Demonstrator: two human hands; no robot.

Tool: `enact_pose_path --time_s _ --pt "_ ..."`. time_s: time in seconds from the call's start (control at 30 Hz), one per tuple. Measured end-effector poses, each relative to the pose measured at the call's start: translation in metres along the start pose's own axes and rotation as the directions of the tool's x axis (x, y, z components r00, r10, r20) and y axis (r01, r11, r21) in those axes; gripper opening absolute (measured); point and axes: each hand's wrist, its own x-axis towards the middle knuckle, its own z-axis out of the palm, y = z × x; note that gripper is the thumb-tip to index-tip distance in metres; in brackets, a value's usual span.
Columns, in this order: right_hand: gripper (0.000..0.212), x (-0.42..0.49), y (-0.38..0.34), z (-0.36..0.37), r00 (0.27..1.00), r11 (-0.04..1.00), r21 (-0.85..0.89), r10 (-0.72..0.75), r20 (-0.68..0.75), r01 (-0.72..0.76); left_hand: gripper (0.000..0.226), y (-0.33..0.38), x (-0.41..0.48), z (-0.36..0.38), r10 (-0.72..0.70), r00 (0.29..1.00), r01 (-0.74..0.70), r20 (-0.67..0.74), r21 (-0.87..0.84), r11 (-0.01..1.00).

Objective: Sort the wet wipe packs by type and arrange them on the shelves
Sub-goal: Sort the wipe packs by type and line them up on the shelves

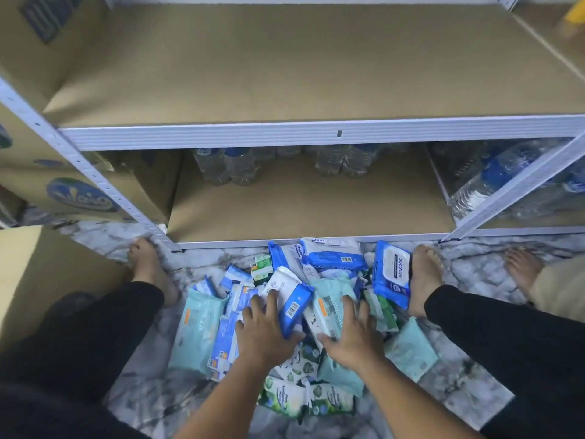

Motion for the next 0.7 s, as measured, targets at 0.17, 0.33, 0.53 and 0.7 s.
enact_pose_path --time_s 0.17,0.33,0.53,0.7 --pt "0.107 -0.002 0.001 0.001 1.0 0.997 -0.072 0.006 0.002 -0.006 0.104 0.0 -0.002 -0.001 -0.001 1.0 0.001 -0.004 0.005 1.0" --pt "0.099 -0.008 -0.001 -0.008 1.0 1.0 -0.019 0.019 -0.02 -0.019 0.1 -0.004 -0.006 -0.014 0.01 1.0 -0.009 0.011 -0.086 0.996" --pt "0.065 -0.002 0.013 -0.033 0.996 0.883 0.467 0.076 -0.036 -0.05 0.042 -0.025 -0.009 -0.049 -0.023 0.992 0.098 0.127 -0.621 0.777" --pt "0.025 0.016 0.023 -0.058 0.965 0.563 0.808 0.262 0.023 -0.172 0.017 -0.039 -0.012 -0.073 -0.106 0.975 0.223 0.196 -0.837 0.5"
